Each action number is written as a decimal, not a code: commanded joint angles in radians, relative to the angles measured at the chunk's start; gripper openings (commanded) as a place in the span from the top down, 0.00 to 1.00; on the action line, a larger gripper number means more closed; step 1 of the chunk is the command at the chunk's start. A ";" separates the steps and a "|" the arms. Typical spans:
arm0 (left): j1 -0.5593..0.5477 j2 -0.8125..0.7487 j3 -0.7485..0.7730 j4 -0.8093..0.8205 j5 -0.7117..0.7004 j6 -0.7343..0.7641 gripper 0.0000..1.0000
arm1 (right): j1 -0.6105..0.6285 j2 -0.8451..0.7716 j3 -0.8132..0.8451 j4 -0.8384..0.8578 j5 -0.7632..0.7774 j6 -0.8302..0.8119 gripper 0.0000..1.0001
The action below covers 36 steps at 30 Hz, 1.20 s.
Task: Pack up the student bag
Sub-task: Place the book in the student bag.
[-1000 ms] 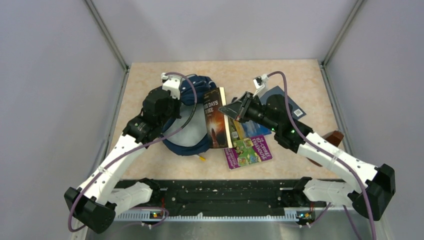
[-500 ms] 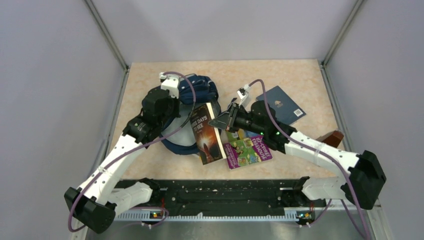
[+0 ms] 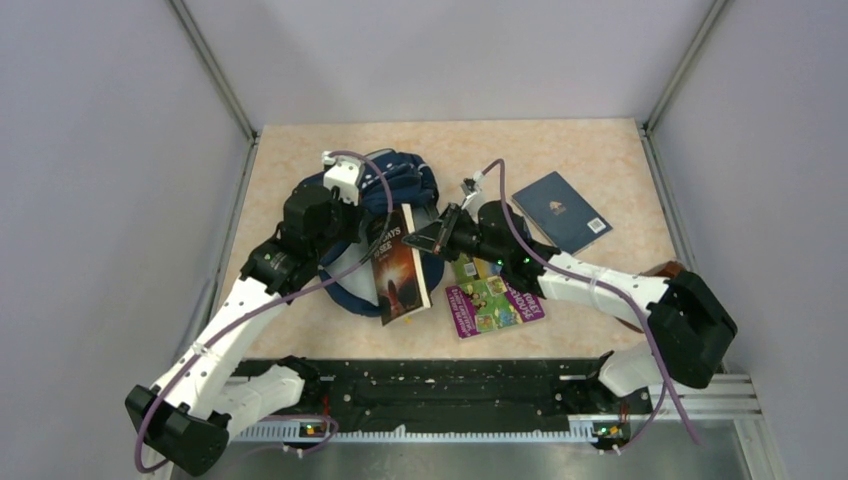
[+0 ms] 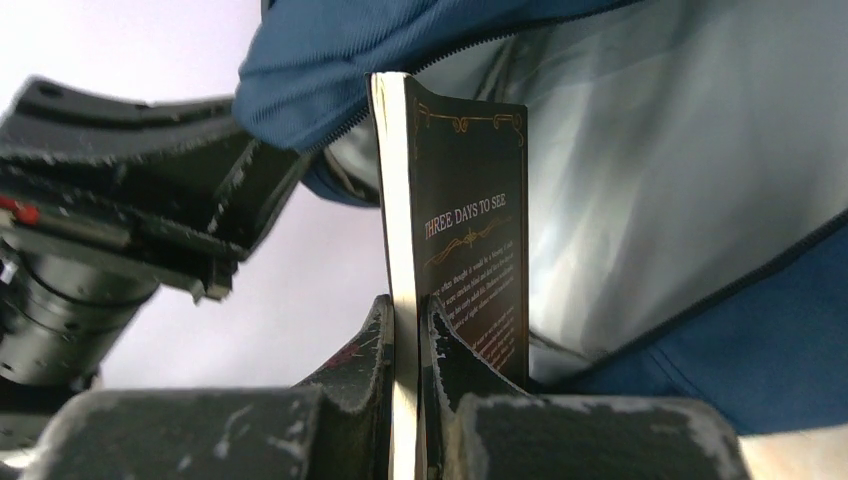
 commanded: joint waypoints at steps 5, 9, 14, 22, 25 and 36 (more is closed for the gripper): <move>-0.002 -0.053 0.021 0.182 0.056 -0.010 1.00 | -0.023 0.032 -0.001 0.324 0.168 0.204 1.00; -0.002 -0.052 0.020 0.184 0.061 -0.013 1.00 | -0.023 0.067 -0.011 0.368 0.260 0.270 1.00; -0.001 -0.049 0.021 0.185 0.064 -0.024 1.00 | -0.022 0.113 -0.031 0.412 0.368 0.324 1.00; -0.001 -0.052 0.020 0.188 0.072 -0.032 1.00 | -0.022 0.181 -0.022 0.506 0.510 0.340 1.00; -0.001 -0.051 0.023 0.186 0.077 -0.039 1.00 | -0.022 0.231 0.010 0.548 0.513 0.360 1.00; -0.003 -0.065 0.031 0.179 0.072 -0.065 1.00 | -0.031 0.413 0.176 0.601 0.574 0.383 1.00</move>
